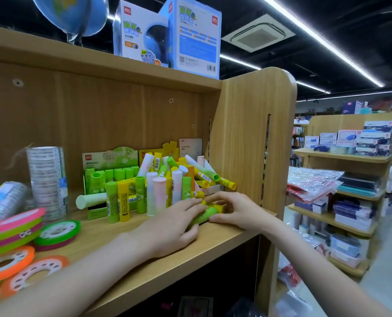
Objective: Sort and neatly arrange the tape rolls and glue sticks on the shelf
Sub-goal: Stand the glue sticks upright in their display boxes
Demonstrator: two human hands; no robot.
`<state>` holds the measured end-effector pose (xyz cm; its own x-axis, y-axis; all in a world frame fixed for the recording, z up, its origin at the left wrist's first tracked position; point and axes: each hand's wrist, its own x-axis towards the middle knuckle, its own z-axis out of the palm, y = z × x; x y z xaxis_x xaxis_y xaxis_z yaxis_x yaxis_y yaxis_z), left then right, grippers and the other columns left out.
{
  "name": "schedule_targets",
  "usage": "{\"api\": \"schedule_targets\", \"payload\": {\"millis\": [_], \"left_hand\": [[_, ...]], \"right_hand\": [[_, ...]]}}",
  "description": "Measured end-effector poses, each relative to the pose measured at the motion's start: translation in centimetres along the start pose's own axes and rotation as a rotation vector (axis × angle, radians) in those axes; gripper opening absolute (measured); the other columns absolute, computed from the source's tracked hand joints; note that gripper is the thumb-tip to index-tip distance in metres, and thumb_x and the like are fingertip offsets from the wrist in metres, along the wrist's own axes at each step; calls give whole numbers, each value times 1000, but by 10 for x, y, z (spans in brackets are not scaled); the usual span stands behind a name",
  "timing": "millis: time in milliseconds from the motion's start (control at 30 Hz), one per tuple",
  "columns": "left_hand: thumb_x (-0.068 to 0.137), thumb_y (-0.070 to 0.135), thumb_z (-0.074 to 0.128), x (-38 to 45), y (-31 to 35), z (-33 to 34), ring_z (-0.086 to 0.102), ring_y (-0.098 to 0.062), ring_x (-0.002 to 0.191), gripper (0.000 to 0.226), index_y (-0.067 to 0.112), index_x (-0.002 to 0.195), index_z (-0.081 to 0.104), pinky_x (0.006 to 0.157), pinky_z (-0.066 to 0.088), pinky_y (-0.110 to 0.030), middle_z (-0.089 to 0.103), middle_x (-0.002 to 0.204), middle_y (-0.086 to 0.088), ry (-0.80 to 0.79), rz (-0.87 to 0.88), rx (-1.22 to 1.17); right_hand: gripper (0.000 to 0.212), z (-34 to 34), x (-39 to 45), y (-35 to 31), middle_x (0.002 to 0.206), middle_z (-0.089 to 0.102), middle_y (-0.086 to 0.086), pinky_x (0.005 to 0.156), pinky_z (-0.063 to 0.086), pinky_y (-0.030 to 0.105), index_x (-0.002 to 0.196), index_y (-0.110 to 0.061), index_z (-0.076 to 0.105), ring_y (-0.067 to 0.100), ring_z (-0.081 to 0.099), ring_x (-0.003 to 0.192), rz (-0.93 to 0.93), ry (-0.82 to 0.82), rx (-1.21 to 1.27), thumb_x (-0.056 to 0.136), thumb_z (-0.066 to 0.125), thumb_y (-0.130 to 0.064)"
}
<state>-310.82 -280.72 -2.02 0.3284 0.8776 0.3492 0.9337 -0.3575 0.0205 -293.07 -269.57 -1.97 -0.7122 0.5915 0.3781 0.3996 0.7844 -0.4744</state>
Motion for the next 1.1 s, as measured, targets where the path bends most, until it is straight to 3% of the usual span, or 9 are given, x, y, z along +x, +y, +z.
{"api": "schedule_targets", "payload": {"millis": [167, 333, 400, 500, 633, 733, 833, 1000, 1100], "left_hand": [[95, 42, 29, -3, -6, 0, 23, -3, 136, 52, 24, 145, 26, 107, 12, -10, 25, 151, 10, -17, -5, -39], [98, 36, 33, -1, -6, 2, 12, 1, 140, 51, 28, 147, 20, 108, 6, -10, 15, 154, 13, 0, 19, -67], [98, 36, 33, 0, -7, 4, 9, 1, 141, 51, 28, 147, 18, 112, 8, -14, 13, 155, 13, -31, 11, -76], [98, 35, 34, 0, -7, 4, 13, -1, 140, 51, 28, 147, 20, 112, 11, -15, 16, 154, 12, -44, 7, -80], [94, 41, 28, -1, -4, 3, 24, -3, 136, 52, 26, 144, 28, 110, 17, -16, 27, 149, 11, -3, 14, -74], [97, 33, 33, -2, -4, 2, 29, -5, 133, 47, 24, 143, 32, 110, 22, -19, 31, 146, 9, 24, 8, -58], [97, 32, 32, -2, -2, 0, 33, -6, 130, 45, 23, 141, 35, 108, 25, -19, 34, 143, 9, 58, 11, -48], [82, 46, 16, -2, -4, 1, 36, -7, 126, 64, 25, 137, 42, 107, 27, -21, 39, 138, 7, 91, 16, -5], [76, 50, 9, -3, -3, 0, 34, -9, 127, 73, 25, 135, 43, 106, 27, -21, 38, 138, 6, 104, 20, 29]], "right_hand": [[43, 6, 11, -9, 126, 54, -7, 93, 48, 27, 117, -24, 56, 9, 54, 112, -16, -24, 35, 78, 73, -29], [45, 1, 11, -6, 127, 56, -2, 97, 46, 25, 121, -19, 55, 9, 54, 117, -14, -125, 200, 80, 72, -19], [42, -11, 11, 0, 124, 59, 2, 99, 44, 23, 122, -12, 55, 11, 55, 117, -3, -65, 308, 83, 68, -11], [34, -26, 30, 20, 125, 57, 2, 102, 40, 28, 123, -19, 56, 18, 50, 119, 74, 225, -20, 89, 61, -18], [53, -9, 74, 25, 152, 22, 10, 110, 23, 43, 142, -35, 31, 34, 25, 137, 188, 84, -318, 93, 50, -41], [60, 9, 100, 24, 151, 22, 9, 108, 22, 50, 143, -42, 24, 39, 19, 135, 289, 49, -365, 89, 45, -57], [60, 13, 103, 26, 140, 38, 9, 103, 28, 42, 140, -35, 35, 38, 29, 127, 281, 163, -385, 86, 53, -54], [50, 7, 92, 27, 124, 49, 6, 96, 39, 30, 125, -23, 59, 22, 50, 115, 174, 348, -142, 77, 74, -24], [40, 6, 90, 26, 114, 54, 4, 85, 37, 22, 113, -21, 67, 18, 54, 107, 137, 481, -112, 74, 75, -16]]}}
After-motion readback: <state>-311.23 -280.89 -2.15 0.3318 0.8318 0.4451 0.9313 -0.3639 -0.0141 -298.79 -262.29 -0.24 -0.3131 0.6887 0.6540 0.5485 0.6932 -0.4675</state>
